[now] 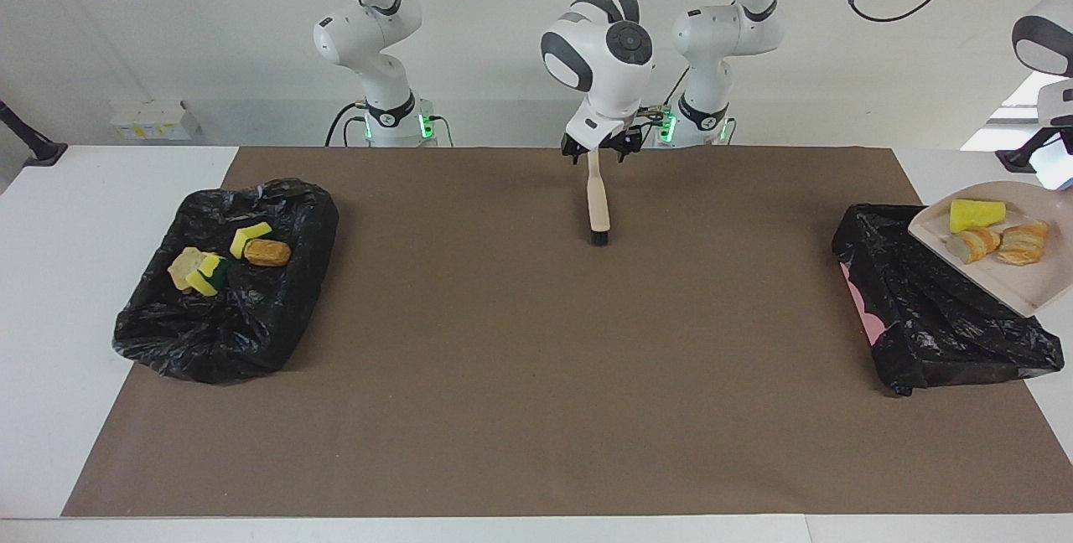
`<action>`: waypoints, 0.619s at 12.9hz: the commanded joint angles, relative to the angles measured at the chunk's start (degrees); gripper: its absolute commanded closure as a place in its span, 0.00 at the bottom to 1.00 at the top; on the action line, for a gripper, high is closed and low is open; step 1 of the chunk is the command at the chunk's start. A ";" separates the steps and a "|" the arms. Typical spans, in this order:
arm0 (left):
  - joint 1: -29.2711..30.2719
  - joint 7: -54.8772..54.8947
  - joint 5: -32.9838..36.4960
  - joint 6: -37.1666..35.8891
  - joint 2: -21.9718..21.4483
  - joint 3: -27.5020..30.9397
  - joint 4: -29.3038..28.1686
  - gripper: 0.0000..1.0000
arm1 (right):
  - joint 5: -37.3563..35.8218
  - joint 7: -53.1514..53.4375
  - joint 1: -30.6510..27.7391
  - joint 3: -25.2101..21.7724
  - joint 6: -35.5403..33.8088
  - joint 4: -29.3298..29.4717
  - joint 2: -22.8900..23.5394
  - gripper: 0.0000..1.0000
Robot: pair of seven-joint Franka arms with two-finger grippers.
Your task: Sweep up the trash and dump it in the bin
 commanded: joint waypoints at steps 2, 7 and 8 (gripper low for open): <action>-1.15 -1.74 10.22 1.00 0.24 0.30 1.22 1.00 | -0.18 -10.57 -7.48 0.41 -7.88 4.46 -3.03 0.00; -2.03 -4.90 16.38 -2.33 -0.19 0.30 1.22 1.00 | -6.85 -20.60 -13.90 -0.47 -12.55 9.82 -3.82 0.00; -2.55 -6.56 18.48 -3.47 -0.28 0.21 1.22 1.00 | -7.39 -22.62 -15.74 -0.55 -12.64 9.92 -3.91 0.00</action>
